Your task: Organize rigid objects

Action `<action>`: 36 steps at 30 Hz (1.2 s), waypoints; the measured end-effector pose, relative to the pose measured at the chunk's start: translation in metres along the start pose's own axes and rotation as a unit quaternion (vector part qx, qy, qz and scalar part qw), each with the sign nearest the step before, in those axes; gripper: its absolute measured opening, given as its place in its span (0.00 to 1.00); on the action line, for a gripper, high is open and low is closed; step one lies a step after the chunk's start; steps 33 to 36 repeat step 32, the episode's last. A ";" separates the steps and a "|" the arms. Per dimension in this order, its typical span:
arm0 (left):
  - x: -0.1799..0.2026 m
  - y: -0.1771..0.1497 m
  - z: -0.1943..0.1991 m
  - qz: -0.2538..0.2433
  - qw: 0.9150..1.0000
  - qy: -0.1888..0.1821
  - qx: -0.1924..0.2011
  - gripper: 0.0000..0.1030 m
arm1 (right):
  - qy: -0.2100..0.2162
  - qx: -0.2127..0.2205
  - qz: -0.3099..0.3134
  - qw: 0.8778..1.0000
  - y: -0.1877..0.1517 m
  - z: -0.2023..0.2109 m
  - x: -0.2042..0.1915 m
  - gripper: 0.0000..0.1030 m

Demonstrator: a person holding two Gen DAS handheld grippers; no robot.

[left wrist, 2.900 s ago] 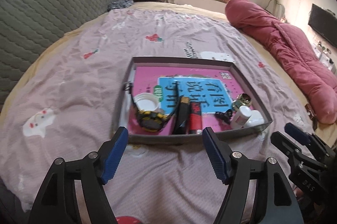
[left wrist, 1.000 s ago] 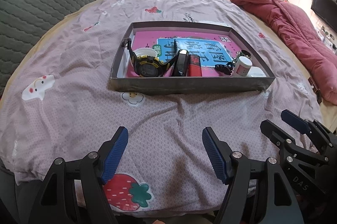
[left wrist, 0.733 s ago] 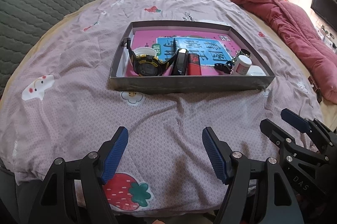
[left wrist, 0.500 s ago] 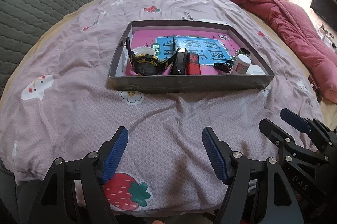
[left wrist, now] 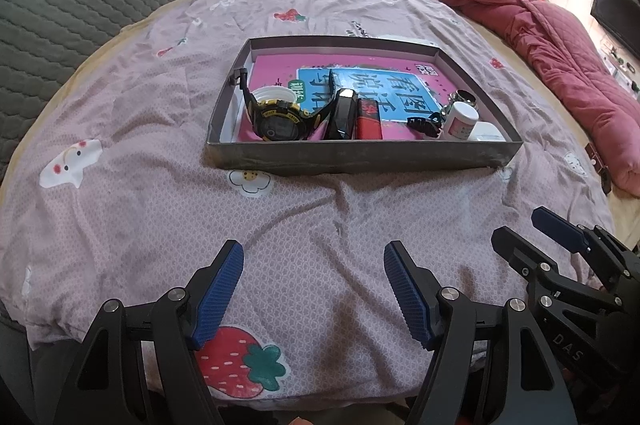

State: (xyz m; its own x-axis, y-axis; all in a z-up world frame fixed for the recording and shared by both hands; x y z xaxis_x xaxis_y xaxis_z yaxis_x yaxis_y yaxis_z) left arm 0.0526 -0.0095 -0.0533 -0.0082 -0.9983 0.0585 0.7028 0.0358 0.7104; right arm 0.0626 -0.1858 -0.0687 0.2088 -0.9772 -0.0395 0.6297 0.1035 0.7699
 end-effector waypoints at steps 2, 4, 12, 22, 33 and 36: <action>0.000 0.000 0.000 -0.001 1.000 0.001 0.000 0.72 | 0.000 0.000 0.000 1.000 0.000 0.000 0.000 0.54; -0.001 0.000 0.000 0.000 1.000 0.002 0.000 0.72 | 0.001 0.000 0.000 1.000 0.000 -0.001 0.000 0.54; -0.002 0.000 -0.002 -0.002 1.000 0.002 -0.002 0.72 | -0.005 -0.003 -0.004 1.000 -0.001 -0.003 0.002 0.54; -0.003 0.000 -0.004 -0.006 1.000 0.008 0.000 0.72 | -0.008 -0.007 -0.004 1.000 -0.002 -0.005 0.004 0.54; -0.007 -0.001 -0.008 -0.010 1.000 0.014 0.003 0.72 | -0.008 -0.011 -0.008 1.000 -0.004 -0.011 0.006 0.54; -0.007 -0.001 -0.008 -0.010 1.000 0.014 0.003 0.72 | -0.008 -0.011 -0.008 1.000 -0.004 -0.011 0.006 0.54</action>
Point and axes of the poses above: each gripper's, at about its wrist camera, not at the fingertips, and z roughly against the way its jaws point, x to its right, y to its top, the point moved 5 cm from there along -z, roughly the way its jaws point, and after that the axes turned 10 degrees about x, right-handed, at the moved point
